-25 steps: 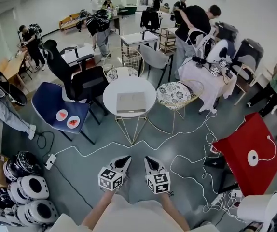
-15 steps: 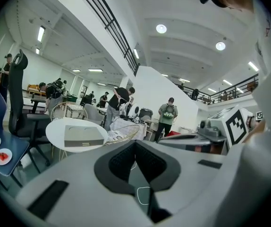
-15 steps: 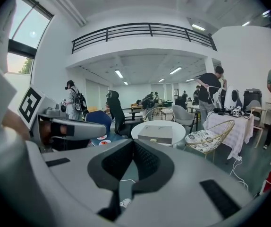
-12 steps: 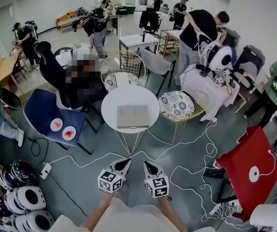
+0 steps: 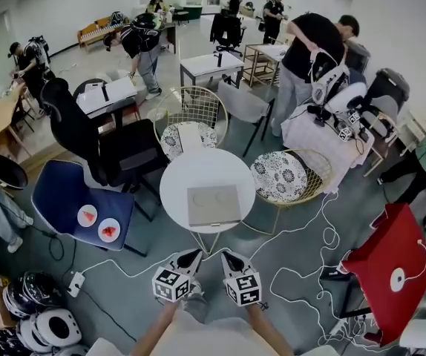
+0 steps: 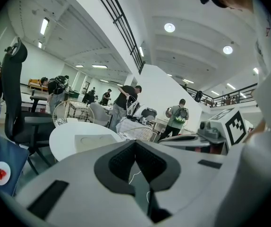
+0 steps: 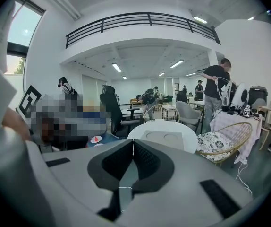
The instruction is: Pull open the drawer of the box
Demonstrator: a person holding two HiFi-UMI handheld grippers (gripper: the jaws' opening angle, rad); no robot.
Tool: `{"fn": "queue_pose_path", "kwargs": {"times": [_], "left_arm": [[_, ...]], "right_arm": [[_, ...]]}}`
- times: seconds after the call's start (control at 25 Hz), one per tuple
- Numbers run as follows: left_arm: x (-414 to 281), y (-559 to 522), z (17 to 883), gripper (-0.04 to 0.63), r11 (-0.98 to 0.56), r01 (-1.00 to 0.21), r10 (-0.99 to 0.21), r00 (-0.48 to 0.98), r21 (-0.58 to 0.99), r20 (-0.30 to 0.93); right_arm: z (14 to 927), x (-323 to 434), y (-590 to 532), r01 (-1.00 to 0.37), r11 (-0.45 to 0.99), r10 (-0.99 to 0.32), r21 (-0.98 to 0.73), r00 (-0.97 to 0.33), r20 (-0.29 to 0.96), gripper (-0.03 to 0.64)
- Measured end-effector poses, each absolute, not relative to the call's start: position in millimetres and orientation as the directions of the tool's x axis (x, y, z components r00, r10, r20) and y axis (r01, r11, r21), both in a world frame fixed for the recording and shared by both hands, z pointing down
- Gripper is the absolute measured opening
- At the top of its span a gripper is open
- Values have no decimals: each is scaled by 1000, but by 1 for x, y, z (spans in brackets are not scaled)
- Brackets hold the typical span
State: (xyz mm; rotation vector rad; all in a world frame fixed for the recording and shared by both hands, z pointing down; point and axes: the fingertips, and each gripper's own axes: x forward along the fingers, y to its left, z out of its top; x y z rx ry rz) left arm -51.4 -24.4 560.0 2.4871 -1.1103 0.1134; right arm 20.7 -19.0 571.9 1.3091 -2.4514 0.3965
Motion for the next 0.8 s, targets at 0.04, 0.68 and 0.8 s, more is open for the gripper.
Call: {"fn": "queue_pose_path", "kwargs": {"times": [0.04,0.68,0.8], "left_arm": [[-55,-35,559,12,-599,-726,-693,681,337,235],[-94,-157,540,11,-662,-674,-645,735,328,210],[-95,-165,542,11,-667,-666,-635,743,334,211]], "right_arm": [[570,16,-30,-838,538,-746,-86,-521,416,15],[547,-29,-154,-861,507,-781,-39,-478,403,15],[548,-32,-161,-861,508,-779,-34,-476,408,15]]}}
